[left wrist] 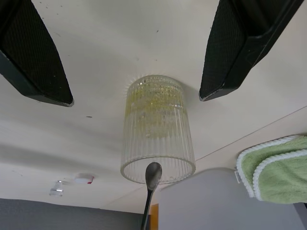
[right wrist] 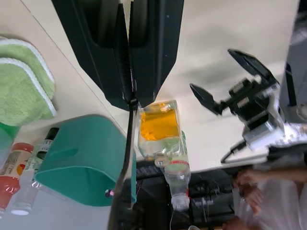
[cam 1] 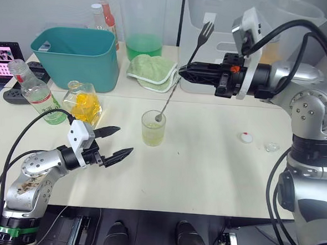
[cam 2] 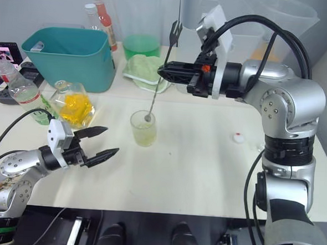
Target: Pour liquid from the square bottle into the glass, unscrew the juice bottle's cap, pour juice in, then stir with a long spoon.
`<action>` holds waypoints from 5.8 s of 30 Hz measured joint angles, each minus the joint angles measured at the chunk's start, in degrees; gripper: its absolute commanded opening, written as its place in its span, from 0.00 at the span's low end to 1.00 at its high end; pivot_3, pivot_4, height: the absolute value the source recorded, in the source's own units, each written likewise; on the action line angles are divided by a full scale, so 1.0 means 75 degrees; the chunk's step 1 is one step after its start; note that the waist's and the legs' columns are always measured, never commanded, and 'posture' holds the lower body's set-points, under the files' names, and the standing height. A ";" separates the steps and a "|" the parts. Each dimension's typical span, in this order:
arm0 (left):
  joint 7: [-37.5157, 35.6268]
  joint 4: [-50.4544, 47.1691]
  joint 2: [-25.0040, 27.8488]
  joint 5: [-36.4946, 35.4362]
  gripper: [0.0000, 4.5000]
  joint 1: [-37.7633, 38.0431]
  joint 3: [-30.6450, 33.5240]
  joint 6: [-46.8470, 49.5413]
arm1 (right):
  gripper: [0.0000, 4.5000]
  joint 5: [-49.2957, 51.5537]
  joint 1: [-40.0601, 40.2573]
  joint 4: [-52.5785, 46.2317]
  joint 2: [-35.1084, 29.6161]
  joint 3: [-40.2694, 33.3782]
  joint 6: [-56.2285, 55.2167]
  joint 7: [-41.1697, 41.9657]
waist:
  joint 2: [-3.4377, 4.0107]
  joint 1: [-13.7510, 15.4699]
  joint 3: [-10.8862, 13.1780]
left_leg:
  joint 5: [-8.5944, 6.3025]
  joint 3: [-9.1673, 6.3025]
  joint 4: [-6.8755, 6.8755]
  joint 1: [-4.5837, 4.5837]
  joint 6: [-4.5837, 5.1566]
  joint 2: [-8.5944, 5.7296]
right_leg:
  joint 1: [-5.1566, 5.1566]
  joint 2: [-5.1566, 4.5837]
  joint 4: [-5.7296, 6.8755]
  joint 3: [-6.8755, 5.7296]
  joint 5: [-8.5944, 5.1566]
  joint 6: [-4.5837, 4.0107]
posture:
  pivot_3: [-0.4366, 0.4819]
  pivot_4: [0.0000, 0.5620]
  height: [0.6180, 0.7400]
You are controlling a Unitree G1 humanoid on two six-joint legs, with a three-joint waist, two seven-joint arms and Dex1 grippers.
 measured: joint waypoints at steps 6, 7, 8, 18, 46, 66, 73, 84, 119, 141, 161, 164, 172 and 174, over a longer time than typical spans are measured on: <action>0.0051 -0.0001 -0.0013 0.0003 0.99 0.0023 -0.0003 -0.0002 | 0.00 -0.0716 0.0007 0.0009 0.0168 0.1035 -0.0557 0.0163 | 0.0000 -0.0002 0.0000 | 0.0000 0.0000 0.0000 0.0000 0.0000 0.0000 | -0.0001 0.0000 0.0000 0.0000 0.0000 0.0000 | 0.48 0.27 0.93; 0.0053 -0.0001 -0.0012 0.0003 0.99 0.0038 -0.0002 -0.0002 | 0.00 -0.0763 0.0006 0.0017 0.0168 0.1075 -0.0599 0.0197 | 0.0000 0.0014 0.0000 | 0.0000 0.0000 0.0000 0.0000 0.0000 0.0000 | 0.0000 0.0000 0.0000 0.0000 0.0000 0.0000 | 0.48 0.27 0.93; 0.0054 -0.0001 -0.0012 0.0004 0.99 0.0068 -0.0003 -0.0002 | 0.00 -0.0816 0.0006 0.0024 0.0166 0.1113 -0.0653 0.0248 | 0.0000 0.0029 0.0000 | 0.0000 0.0000 0.0001 0.0000 0.0000 0.0000 | 0.0000 0.0000 0.0000 0.0000 0.0000 0.0000 | 0.48 0.27 0.93; 0.0092 -0.0002 -0.0013 0.0005 0.99 0.0119 -0.0001 -0.0006 | 0.00 -0.0633 -0.0009 0.0036 0.0371 0.1062 -0.0187 0.0651 | 0.0000 0.0024 0.0000 | 0.0000 0.0000 0.0000 0.0000 0.0000 0.0000 | -0.0001 0.0000 0.0002 0.0000 0.0000 -0.0001 | 0.48 0.27 0.93; 0.0138 -0.0084 -0.0014 0.0000 0.99 0.0197 0.0039 -0.0005 | 0.00 -0.0542 -0.0445 0.0507 0.0593 0.0390 -0.0280 0.0804 | 0.0002 0.0163 0.0000 | 0.0002 0.0000 0.0002 0.0000 -0.0004 0.0000 | 0.0000 0.0000 0.0004 -0.0002 0.0000 -0.0001 | 0.48 0.27 0.93; -0.0484 0.0258 0.0623 -0.0301 0.99 -0.0270 0.0285 0.0152 | 0.00 0.0234 -0.0020 0.0109 0.0042 -0.0514 0.0190 0.0188 | 0.0002 0.0166 0.0000 | 0.0002 0.0000 0.0001 0.0000 -0.0004 0.0000 | -0.0001 0.0000 0.0002 -0.0001 -0.0001 -0.0001 | 0.48 0.27 0.93; -0.0510 0.0081 0.0624 -0.0417 0.99 -0.0218 0.0285 0.0229 | 0.00 0.0324 -0.0030 0.0123 0.0001 -0.0576 0.0198 0.0139 | 0.0002 0.0167 0.0000 | 0.0002 0.0000 0.0000 0.0000 -0.0004 0.0000 | -0.0001 0.0000 0.0001 -0.0001 -0.0001 -0.0001 | 0.48 0.27 0.93; -0.0615 -0.0088 0.0829 -0.0793 0.99 -0.0406 0.0283 0.0594 | 0.00 0.0891 -0.0574 0.0542 -0.1561 -0.1482 0.0893 0.0366 | 0.0004 0.0232 0.0002 | 0.0001 0.0001 0.0002 -0.0004 -0.0003 -0.0001 | 0.0000 -0.0002 -0.0008 -0.0001 -0.0002 -0.0001 | 0.48 0.27 0.93; -0.0196 -0.1332 0.0960 -0.1233 0.99 0.0826 0.1034 0.0798 | 0.00 -0.0056 -0.1100 0.2853 -0.2176 0.3036 0.4795 0.0345 | 0.0020 0.0181 0.0006 | -0.0001 0.0003 0.0006 -0.0004 0.0001 -0.0003 | -0.0014 -0.0005 -0.0004 0.0002 -0.0015 -0.0006 | 0.48 0.27 0.93; -0.0309 -0.1223 0.0996 -0.1284 1.00 0.1275 0.1151 0.0688 | 0.81 -0.1623 -0.0392 0.4466 -0.1121 0.2958 0.3578 -0.0152 | 0.0021 0.0185 0.0005 | -0.0001 0.0003 0.0007 -0.0005 0.0001 -0.0004 | -0.0010 -0.0004 -0.0001 0.0001 -0.0014 -0.0005 | 0.48 0.27 0.93; -0.1319 0.1433 0.1727 -0.0775 1.00 0.0674 0.1379 0.0318 | 1.00 0.0446 0.5257 -0.0558 -0.2419 -0.5058 0.1166 0.0726 | 0.0026 0.0214 -0.0002 | -0.0002 0.0000 0.0014 0.0010 0.0003 -0.0006 | 0.0018 -0.0007 -0.0001 -0.0005 -0.0021 0.0002 | 0.48 0.27 0.93; -0.1464 0.1904 0.1834 -0.0519 1.00 0.0711 0.1532 0.0083 | 1.00 0.0567 0.6193 -0.0544 -0.2422 -0.5766 0.0644 0.1101 | 0.0025 0.0182 -0.0002 | -0.0004 0.0000 0.0008 0.0067 0.0004 -0.0005 | 0.0087 -0.0007 -0.0014 -0.0006 -0.0026 0.0006 | 0.48 0.27 0.93; -0.1405 0.2949 0.1877 0.0059 1.00 0.0810 0.1702 -0.0429 | 1.00 -0.0126 0.7964 0.1383 -0.1803 -0.6201 -0.2709 0.1854 | 0.0029 0.0126 -0.0004 | -0.0014 0.0000 0.0007 0.0130 0.0016 -0.0006 | 0.0161 -0.0009 -0.0046 -0.0006 -0.0059 0.0028 | 0.48 0.27 0.93; -0.1260 0.3409 0.1944 0.0348 1.00 0.0763 0.1767 -0.0706 | 1.00 -0.0312 0.8337 0.1750 -0.1805 -0.6234 -0.3569 0.2066 | 0.0030 0.0120 -0.0005 | -0.0015 0.0000 0.0000 0.0139 0.0018 -0.0006 | 0.0171 -0.0009 -0.0048 -0.0006 -0.0058 0.0028 | 0.48 0.27 0.93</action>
